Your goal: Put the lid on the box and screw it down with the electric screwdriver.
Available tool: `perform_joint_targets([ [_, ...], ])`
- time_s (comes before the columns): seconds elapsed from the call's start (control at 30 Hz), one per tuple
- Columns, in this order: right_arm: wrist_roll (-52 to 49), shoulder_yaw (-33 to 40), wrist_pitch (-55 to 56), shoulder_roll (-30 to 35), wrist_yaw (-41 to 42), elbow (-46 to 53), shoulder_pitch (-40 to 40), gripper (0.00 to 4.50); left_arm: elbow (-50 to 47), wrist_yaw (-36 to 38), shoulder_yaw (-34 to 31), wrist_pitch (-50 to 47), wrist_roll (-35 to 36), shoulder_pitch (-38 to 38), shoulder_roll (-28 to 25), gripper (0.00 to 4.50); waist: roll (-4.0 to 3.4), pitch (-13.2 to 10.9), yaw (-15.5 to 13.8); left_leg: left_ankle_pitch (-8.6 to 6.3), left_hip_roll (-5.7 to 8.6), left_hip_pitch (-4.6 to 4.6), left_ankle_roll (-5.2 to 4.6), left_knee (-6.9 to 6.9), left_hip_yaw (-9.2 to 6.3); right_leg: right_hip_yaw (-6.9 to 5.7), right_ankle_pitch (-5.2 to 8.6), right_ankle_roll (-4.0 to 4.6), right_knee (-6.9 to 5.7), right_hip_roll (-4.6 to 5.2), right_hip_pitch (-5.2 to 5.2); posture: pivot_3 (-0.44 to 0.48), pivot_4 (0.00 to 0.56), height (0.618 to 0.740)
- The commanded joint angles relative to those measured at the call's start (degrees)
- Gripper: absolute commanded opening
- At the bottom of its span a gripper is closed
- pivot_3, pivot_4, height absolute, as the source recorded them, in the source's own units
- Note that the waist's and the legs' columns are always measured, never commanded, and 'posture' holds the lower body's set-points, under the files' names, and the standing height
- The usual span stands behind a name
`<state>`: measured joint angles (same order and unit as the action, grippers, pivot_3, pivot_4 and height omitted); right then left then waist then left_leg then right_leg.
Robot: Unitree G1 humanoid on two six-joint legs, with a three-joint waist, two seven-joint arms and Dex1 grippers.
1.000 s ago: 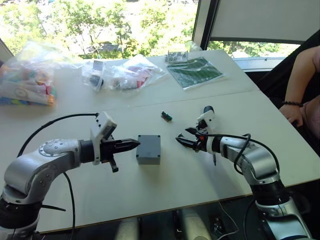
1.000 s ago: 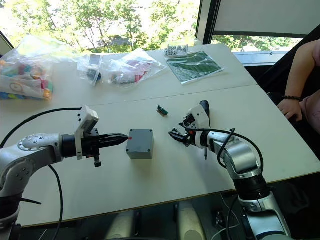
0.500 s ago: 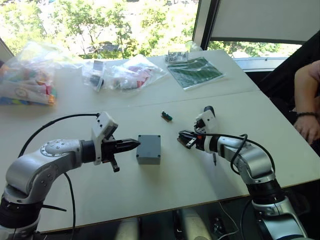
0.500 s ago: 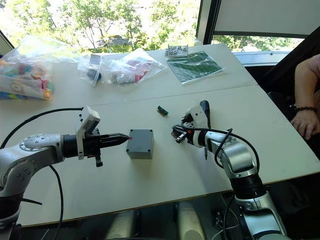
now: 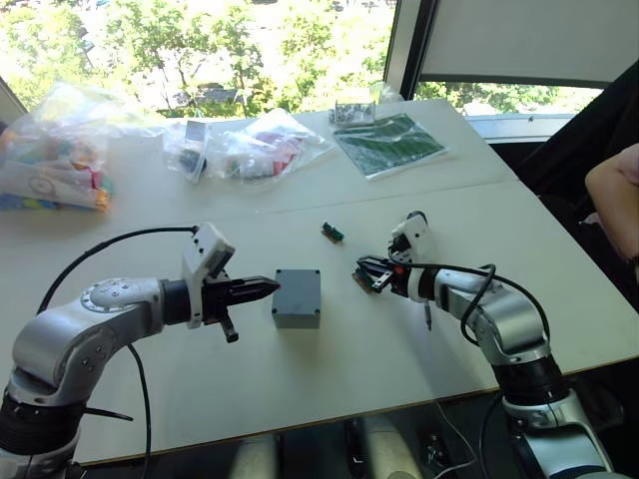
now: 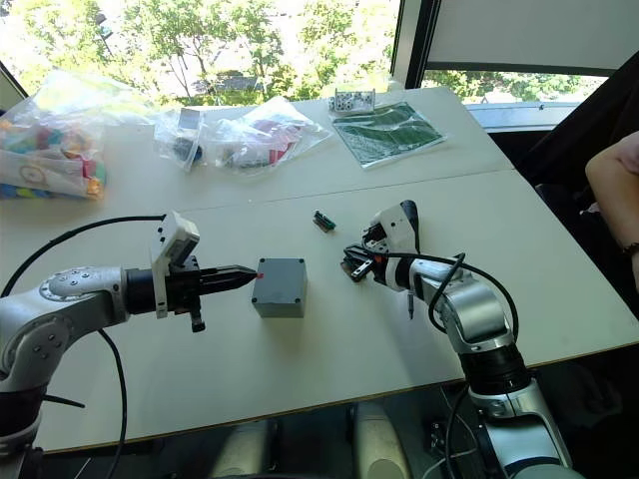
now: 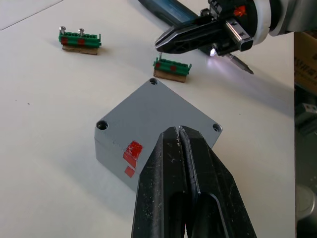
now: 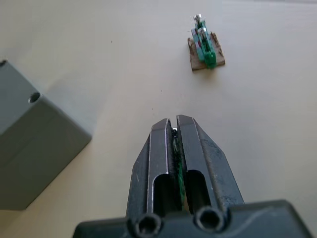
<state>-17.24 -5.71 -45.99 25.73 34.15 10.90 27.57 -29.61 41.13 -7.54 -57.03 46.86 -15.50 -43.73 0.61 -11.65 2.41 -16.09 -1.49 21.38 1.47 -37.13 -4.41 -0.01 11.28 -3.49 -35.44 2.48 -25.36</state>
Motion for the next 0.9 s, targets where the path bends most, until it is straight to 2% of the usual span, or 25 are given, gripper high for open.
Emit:
perform_joint_targets([
  [0.03,-1.61,1.40,-0.52,0.09,0.30,3.60,2.29,0.11,-0.47,0.30,-0.36,1.25,0.10,0.16,-0.12,0.00,0.00,0.00,-0.01,0.00,0.00,0.00,0.00,0.00,0.00,0.00,0.00,0.00,0.00,0.00,0.00,0.000,0.150,0.740],
  [0.23,-5.67,1.55,-3.38,-0.34,2.01,6.86,4.50,0.11,-0.12,1.06,-1.30,1.52,-0.29,1.59,-1.47,0.00,0.00,0.00,0.09,0.00,0.00,0.00,0.00,0.00,0.00,0.00,0.00,0.00,0.00,0.00,0.00,0.000,0.150,0.740],
  [0.5,-8.63,-2.25,-4.59,-2.18,3.98,9.29,5.66,0.11,0.98,3.27,-2.89,2.69,-1.07,4.74,-4.92,0.00,0.00,0.00,-0.05,0.00,-0.01,0.00,0.00,0.01,-0.01,0.00,0.01,0.00,-0.01,-0.01,-0.01,0.000,0.150,0.740],
  [0.9,-6.89,-6.82,-1.99,-2.99,4.46,7.12,5.47,0.11,-0.85,1.25,-3.06,2.17,-0.16,5.98,-4.03,0.00,-0.01,0.00,0.00,0.00,-0.01,-0.01,0.00,0.01,-0.01,0.00,0.01,0.00,-0.01,0.00,-0.01,0.000,0.150,0.740],
])
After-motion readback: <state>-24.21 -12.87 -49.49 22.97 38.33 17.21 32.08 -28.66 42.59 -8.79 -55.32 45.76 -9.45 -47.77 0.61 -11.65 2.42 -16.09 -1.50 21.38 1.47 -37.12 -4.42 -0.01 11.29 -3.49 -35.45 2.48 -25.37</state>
